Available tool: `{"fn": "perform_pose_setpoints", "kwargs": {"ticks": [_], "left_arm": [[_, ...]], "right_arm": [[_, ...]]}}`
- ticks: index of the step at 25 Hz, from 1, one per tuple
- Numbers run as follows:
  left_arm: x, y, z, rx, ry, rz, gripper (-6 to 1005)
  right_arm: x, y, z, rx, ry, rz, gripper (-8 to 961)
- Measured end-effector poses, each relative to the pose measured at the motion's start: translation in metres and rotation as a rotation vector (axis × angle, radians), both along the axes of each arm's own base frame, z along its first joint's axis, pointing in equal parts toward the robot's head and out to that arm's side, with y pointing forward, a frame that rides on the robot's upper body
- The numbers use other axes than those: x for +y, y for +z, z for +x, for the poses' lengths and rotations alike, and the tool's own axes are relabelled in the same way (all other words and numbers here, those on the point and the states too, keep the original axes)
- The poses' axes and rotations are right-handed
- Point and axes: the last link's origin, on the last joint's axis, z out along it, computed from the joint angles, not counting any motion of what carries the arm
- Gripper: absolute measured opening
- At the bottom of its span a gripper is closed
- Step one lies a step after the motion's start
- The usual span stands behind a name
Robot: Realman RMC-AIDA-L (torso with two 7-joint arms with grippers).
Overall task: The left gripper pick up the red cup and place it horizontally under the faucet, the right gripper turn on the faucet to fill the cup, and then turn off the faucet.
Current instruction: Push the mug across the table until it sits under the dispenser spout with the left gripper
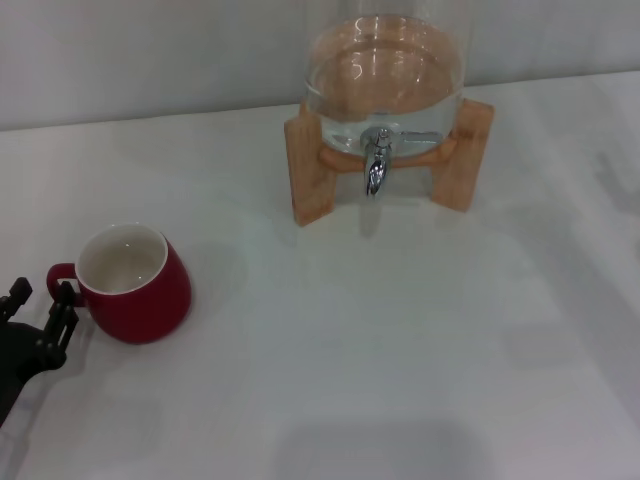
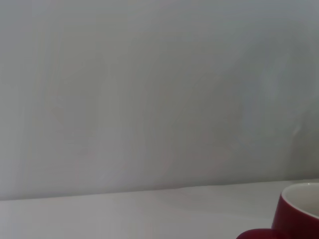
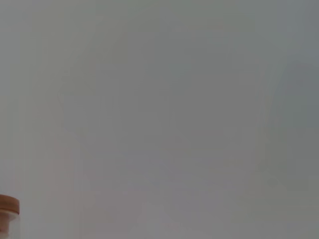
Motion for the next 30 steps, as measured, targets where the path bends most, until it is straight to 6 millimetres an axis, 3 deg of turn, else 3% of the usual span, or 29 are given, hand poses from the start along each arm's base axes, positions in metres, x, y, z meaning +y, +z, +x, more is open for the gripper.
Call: {"fn": "perform_pose_setpoints", "kwargs": {"ticks": [30], "left_arm": [[0.0042,0.0045,-0.0034,0.02,0.008,0.005,508]], "right_arm": [[-0.0002,0.0018,0.0003,-0.005,0.001,0.004,841]]}}
